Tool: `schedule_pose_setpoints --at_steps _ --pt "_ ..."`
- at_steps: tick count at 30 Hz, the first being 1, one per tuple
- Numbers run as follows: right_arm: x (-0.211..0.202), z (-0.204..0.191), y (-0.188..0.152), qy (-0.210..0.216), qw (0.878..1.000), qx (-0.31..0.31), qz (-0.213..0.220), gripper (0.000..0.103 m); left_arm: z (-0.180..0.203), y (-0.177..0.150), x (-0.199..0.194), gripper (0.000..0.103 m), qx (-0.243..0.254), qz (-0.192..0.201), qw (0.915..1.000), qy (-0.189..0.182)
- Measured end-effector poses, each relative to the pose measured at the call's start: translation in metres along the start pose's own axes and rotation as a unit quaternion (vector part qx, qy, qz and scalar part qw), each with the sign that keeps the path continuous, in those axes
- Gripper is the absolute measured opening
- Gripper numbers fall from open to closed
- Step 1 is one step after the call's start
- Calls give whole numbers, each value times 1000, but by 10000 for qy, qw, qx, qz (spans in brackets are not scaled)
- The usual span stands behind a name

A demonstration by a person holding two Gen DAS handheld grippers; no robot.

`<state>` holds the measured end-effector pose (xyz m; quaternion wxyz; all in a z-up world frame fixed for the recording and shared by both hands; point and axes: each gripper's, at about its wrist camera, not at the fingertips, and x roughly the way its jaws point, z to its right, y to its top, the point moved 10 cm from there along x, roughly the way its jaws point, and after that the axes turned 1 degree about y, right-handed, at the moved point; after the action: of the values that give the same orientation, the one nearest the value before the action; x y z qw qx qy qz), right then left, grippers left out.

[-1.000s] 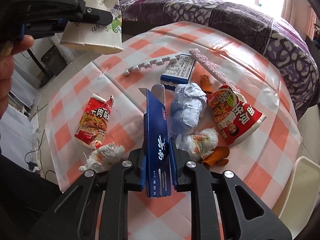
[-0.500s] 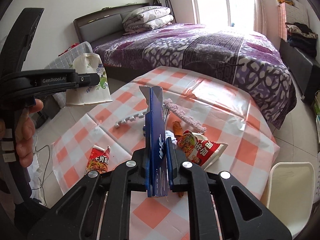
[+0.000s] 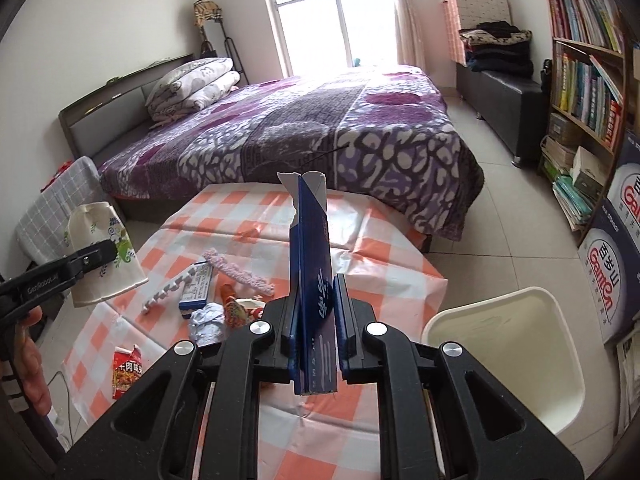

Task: Collect trash
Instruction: 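Lift the cup with the left gripper while the right gripper carries the blue box toward the bin, then open the right gripper over the white bin while the left gripper drops the cup in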

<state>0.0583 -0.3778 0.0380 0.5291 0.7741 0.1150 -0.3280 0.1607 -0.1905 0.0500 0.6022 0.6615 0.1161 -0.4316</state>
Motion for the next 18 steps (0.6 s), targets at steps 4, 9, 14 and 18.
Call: schedule_pose_setpoints --at_steps 4,9,14,18 --pt "0 55 -3 -540 9965 629 -137 15 29 -7 9 19 124 -95 9997 -173" --pt "0 112 -14 -1037 9858 1268 -359 19 67 -14 20 19 190 -256 9983 -479" --pt "-12 151 -22 -1451 9758 1599 -348 37 109 -22 29 19 206 -438 9954 -823" --pt "-23 177 -21 -1684 9692 1789 -192 58 145 -28 33 19 343 -533 9924 -1052"
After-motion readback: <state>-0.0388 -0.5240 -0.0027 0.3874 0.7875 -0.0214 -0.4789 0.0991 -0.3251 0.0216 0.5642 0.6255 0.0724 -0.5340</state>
